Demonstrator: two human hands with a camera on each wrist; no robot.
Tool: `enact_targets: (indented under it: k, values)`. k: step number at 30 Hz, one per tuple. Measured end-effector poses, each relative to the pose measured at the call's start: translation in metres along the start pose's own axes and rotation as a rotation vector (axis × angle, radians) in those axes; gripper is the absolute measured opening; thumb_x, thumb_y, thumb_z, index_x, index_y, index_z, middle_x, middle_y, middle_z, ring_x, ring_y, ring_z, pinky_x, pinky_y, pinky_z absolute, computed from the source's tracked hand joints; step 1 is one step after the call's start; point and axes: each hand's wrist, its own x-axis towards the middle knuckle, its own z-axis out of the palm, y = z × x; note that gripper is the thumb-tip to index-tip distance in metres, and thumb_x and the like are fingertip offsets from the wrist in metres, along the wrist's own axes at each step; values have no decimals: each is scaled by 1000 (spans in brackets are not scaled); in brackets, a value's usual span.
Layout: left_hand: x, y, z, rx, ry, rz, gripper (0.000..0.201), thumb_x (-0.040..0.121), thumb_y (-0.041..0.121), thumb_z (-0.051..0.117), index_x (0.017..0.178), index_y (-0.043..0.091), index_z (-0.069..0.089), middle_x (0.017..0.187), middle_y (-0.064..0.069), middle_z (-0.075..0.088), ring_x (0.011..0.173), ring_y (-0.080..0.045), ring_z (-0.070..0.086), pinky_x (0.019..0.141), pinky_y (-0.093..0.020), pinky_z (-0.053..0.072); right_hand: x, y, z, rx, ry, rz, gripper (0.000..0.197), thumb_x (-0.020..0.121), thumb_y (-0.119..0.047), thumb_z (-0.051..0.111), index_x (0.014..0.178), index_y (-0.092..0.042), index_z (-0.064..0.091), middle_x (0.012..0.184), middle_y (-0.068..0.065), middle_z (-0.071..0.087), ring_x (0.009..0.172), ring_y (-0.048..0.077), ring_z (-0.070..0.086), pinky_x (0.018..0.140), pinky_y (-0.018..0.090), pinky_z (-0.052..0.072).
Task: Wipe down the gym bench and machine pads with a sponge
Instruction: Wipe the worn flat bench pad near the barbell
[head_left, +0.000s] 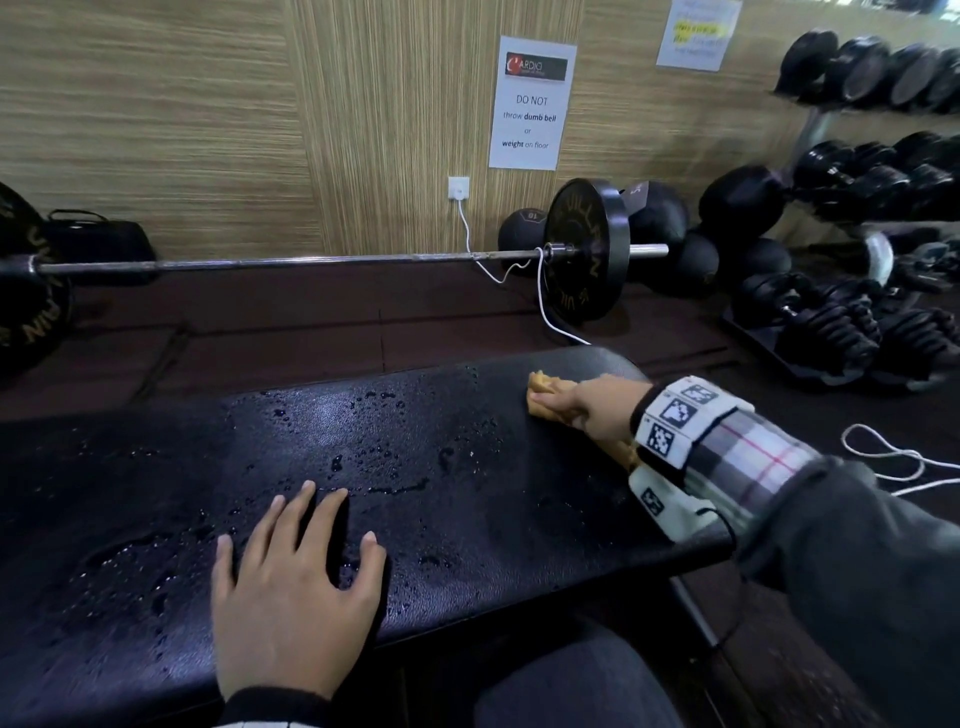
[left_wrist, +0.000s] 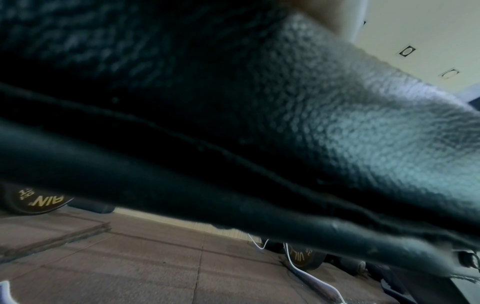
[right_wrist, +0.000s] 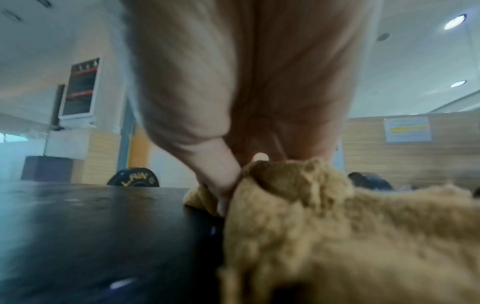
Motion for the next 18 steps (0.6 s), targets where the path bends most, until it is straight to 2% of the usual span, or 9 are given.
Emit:
enact_targets:
  k: [3, 6, 8, 11, 13, 14, 16, 18]
  values:
    - [-1, 0, 0, 1, 4, 1, 58, 77, 58, 36, 122, 35, 62, 139, 7, 55, 133, -17, 45, 114, -50, 23, -15, -12, 16, 41, 26, -108, 68, 91, -4, 45, 146, -35, 20, 157, -8, 9, 142, 16, 18, 113, 24, 9]
    - [-1, 1, 0, 1, 12, 1, 57, 77, 58, 37, 122, 35, 63, 139, 6, 55, 133, -18, 45, 114, -50, 24, -40, 0, 33, 127, 13, -105, 70, 89, -1, 45, 144, -38, 25, 155, -15, 10, 143, 17, 14, 117, 27, 7]
    - [0, 1, 0, 1, 15, -1, 57, 76, 57, 37, 121, 34, 63, 138, 5, 56, 133, -18, 45, 113, -50, 24, -53, 15, 39, 188, 22, -73, 69, 88, -2, 47, 143, -38, 28, 154, -16, 12, 143, 12, 13, 115, 20, 4]
    - [0, 1, 0, 0, 23, 1, 57, 76, 57, 38, 121, 33, 64, 138, 4, 56, 132, -20, 46, 113, -51, 24, -61, 29, 37, 209, 55, 35, 62, 92, -9, 47, 145, -30, 24, 156, -7, 10, 143, 7, 11, 106, 6, 0]
    - [0, 1, 0, 4, 20, 2, 57, 76, 56, 38, 121, 32, 64, 138, 4, 56, 132, -20, 46, 113, -52, 25, -57, 27, 32, 156, 52, 130, 60, 95, -15, 44, 148, -25, 16, 157, -2, 6, 144, 9, 10, 104, 5, 0]
    - [0, 1, 0, 5, 19, 3, 57, 76, 56, 38, 121, 32, 64, 138, 3, 56, 132, -21, 46, 113, -52, 25, -53, 22, 29, 122, 41, 174, 60, 97, -17, 42, 149, -25, 13, 157, 0, 6, 144, 13, 12, 108, 10, 3]
    - [0, 2, -1, 4, 22, 8, 58, 77, 56, 38, 122, 31, 64, 137, 3, 57, 132, -22, 47, 113, -52, 25, -45, 6, 24, 67, 21, 235, 58, 97, -20, 40, 149, -27, 13, 157, 3, 9, 142, 22, 21, 114, 28, 16]
    - [0, 2, -1, 9, 20, 14, 58, 77, 57, 36, 122, 31, 63, 138, 3, 56, 132, -22, 46, 113, -53, 25, -43, -13, 22, 67, 18, 248, 59, 96, -18, 41, 148, -30, 16, 157, 2, 12, 138, 27, 28, 111, 39, 26]
